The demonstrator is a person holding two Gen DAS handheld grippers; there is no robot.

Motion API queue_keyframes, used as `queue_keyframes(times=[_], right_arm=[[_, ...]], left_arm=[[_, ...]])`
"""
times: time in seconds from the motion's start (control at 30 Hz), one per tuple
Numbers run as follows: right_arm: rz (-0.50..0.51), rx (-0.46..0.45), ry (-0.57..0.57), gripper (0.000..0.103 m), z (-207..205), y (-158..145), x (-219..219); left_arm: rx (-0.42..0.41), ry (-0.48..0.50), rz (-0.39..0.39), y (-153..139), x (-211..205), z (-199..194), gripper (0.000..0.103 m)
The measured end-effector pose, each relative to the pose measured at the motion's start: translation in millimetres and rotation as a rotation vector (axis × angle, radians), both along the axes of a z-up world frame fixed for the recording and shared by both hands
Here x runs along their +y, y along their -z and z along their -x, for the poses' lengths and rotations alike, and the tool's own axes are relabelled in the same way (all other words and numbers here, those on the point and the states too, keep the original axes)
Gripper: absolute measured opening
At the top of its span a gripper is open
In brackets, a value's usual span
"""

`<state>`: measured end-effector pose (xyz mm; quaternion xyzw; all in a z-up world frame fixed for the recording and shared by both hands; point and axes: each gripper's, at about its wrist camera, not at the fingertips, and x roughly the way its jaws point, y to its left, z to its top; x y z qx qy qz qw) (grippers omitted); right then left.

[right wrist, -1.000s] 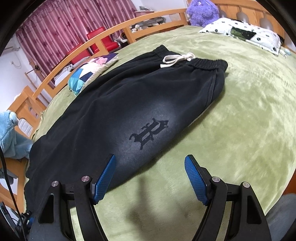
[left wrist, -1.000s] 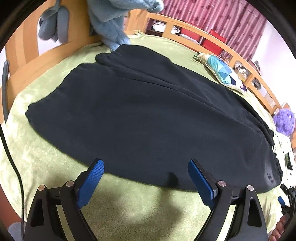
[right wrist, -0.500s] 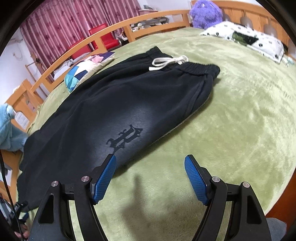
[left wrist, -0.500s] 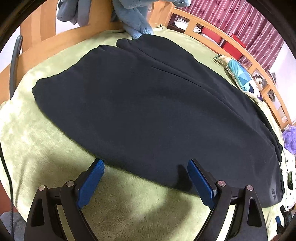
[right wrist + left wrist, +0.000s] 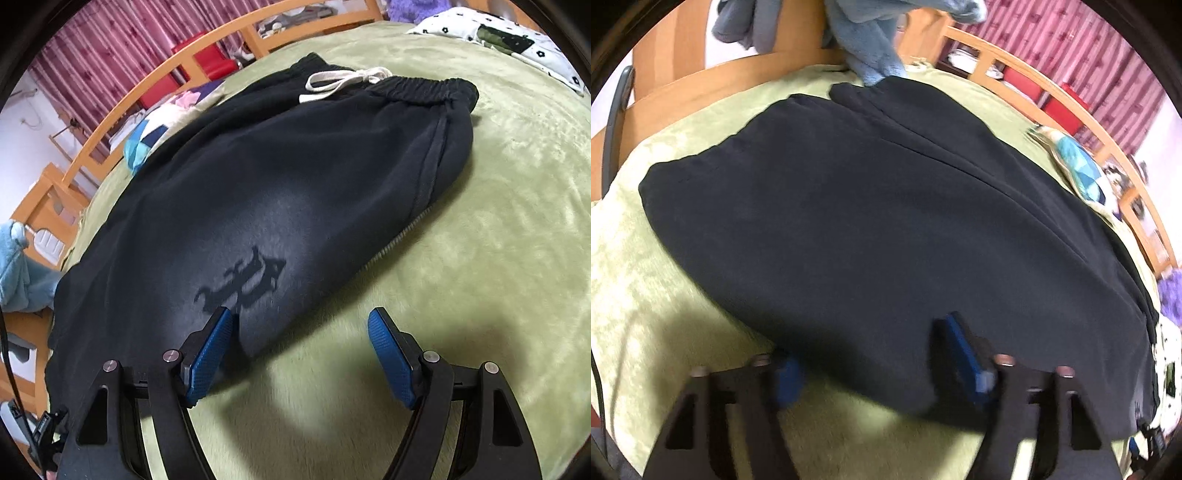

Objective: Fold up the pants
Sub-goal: 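Grasp the top leg edge with both tools and lift it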

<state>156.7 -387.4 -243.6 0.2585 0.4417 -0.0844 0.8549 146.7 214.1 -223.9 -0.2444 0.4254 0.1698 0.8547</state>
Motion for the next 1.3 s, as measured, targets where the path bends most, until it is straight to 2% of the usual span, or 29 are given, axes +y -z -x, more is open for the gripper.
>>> queue_keyframes(times=[0.07,0.1,0.17,0.27,0.43,0.5,0.67,0.8,0.97,1.1,1.17,1.23,1.3], right_arm=[[0.018,-0.013,-0.012,0.031,-6.6,-2.6,3.6],[0.031,-0.011,-0.037,0.015,-12.1,-4.5,7.0],[0.068,-0.047,-0.050,0.012,-16.4,-15.9,12.3],[0.144,-0.141,-0.101,0.011,-23.8,-54.5,23.7],[0.108,-0.244,-0.135,0.010,-56.2,-106.5,24.1],[0.085,-0.266,-0.134,0.010,-76.9,-123.1,23.6],[0.108,-0.297,-0.153,0.009,-141.8,-152.7,34.1],[0.122,-0.316,-0.167,0.009,-195.2,-163.2,42.1],[0.127,-0.304,-0.164,0.009,-256.5,-150.1,43.2],[0.142,-0.239,-0.172,0.011,-298.1,-114.0,51.9],[0.153,-0.198,-0.187,0.020,-310.2,-93.8,59.3],[0.182,-0.149,-0.216,0.043,-314.7,-75.7,67.2],[0.205,-0.113,-0.260,0.046,-310.9,-65.3,74.8]], left_arm=[[0.012,0.010,0.003,-2.8,4.6,-6.2,0.014],[0.007,0.030,-0.001,-6.2,6.1,-7.9,0.012],[-0.027,0.057,-0.002,-22.0,7.7,-8.0,0.010],[-0.078,0.096,-0.021,-51.5,7.5,-14.7,0.010],[-0.176,0.147,-0.089,-109.4,5.7,-49.9,0.010],[-0.204,0.160,-0.142,-129.7,1.3,-74.5,0.010],[-0.232,0.169,-0.234,-155.7,-2.3,-133.5,0.010],[-0.228,0.160,-0.307,-155.0,-10.1,-174.4,0.010],[-0.198,0.167,-0.336,-133.1,-15.1,-227.2,0.010],[-0.152,0.182,-0.351,-106.8,-21.7,-262.7,0.010],[-0.125,0.178,-0.363,-94.8,-27.2,-277.8,0.015],[-0.064,0.171,-0.392,-84.2,-34.7,-293.6,0.019],[-0.046,0.171,-0.384,-81.1,-38.6,-295.8,0.029]])
